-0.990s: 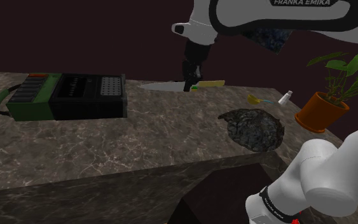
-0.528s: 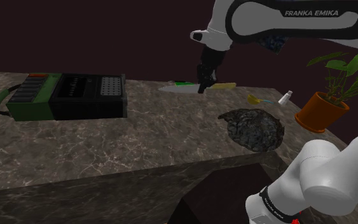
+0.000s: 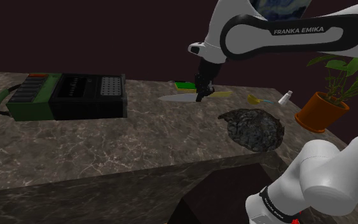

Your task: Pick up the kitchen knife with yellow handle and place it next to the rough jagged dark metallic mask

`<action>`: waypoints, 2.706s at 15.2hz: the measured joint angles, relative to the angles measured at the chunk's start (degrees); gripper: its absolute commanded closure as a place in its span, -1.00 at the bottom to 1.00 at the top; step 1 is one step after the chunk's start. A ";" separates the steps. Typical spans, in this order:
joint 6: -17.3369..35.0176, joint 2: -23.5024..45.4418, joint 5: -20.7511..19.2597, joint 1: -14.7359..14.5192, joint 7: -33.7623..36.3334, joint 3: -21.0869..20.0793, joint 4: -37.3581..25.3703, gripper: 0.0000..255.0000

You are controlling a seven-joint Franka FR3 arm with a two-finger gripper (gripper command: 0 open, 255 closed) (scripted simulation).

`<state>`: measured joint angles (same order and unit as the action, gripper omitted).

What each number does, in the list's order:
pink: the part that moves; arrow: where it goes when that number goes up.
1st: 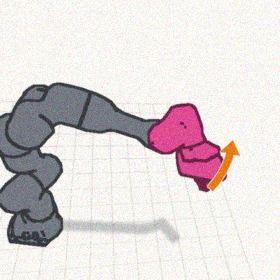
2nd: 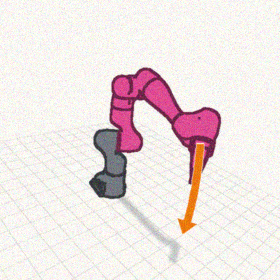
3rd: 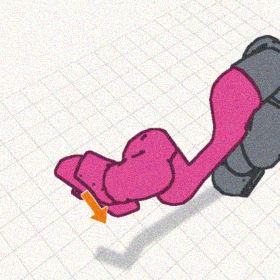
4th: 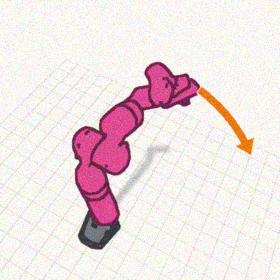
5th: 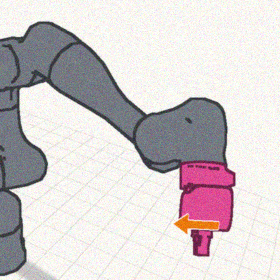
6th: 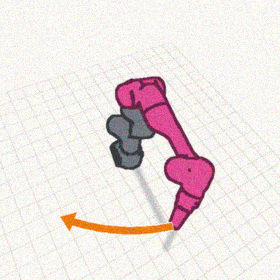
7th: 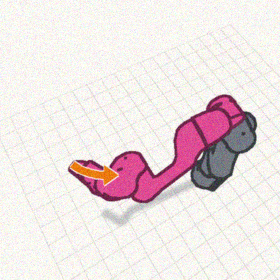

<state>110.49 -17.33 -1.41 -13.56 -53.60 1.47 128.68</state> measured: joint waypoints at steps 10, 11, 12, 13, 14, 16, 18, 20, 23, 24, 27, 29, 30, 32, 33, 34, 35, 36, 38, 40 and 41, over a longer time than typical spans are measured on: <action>7.99 2.49 0.00 -0.09 0.36 -0.10 5.50 1.00; 8.78 2.74 -0.03 -0.04 0.25 -0.02 6.04 1.00; 9.65 3.11 -0.03 -0.04 0.26 -0.02 6.54 1.00; 10.48 3.37 -0.03 -0.04 0.28 -0.02 7.11 1.00; 11.39 3.90 -0.02 -0.06 0.33 -0.03 7.49 1.00; 12.89 4.39 -0.03 -0.07 0.38 -0.05 8.51 1.00; 14.54 5.23 -0.08 0.02 0.23 0.08 9.31 1.00; 16.39 6.24 -0.07 -0.04 0.39 0.01 10.15 1.00; 18.75 7.59 -0.09 0.03 0.27 0.11 11.15 1.00; 19.48 7.85 -0.07 -0.03 0.41 0.04 11.63 1.00; 22.02 9.28 -0.10 0.01 0.37 0.10 12.74 1.00; 22.90 9.91 -0.09 -0.01 0.41 0.08 12.98 1.00; 23.04 9.99 -0.09 -0.01 0.41 0.08 13.03 1.00; 23.14 10.06 -0.09 0.00 0.41 0.08 13.06 1.00; 23.16 10.07 -0.09 0.00 0.40 0.08 13.07 1.00; 23.17 10.07 -0.09 0.00 0.40 0.09 13.07 1.00; 23.17 10.07 -0.09 0.00 0.40 0.09 13.07 -1.00; 23.17 10.07 -0.09 0.00 0.40 0.09 13.07 -1.00; 23.17 10.07 -0.09 0.00 0.40 0.09 13.07 -1.00; 23.17 10.07 -0.09 0.00 0.40 0.09 13.07 -1.00; 23.17 10.07 -0.09 0.00 0.40 0.09 13.07 -1.00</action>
<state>133.66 -7.26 -1.51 -13.57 -53.20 1.56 141.75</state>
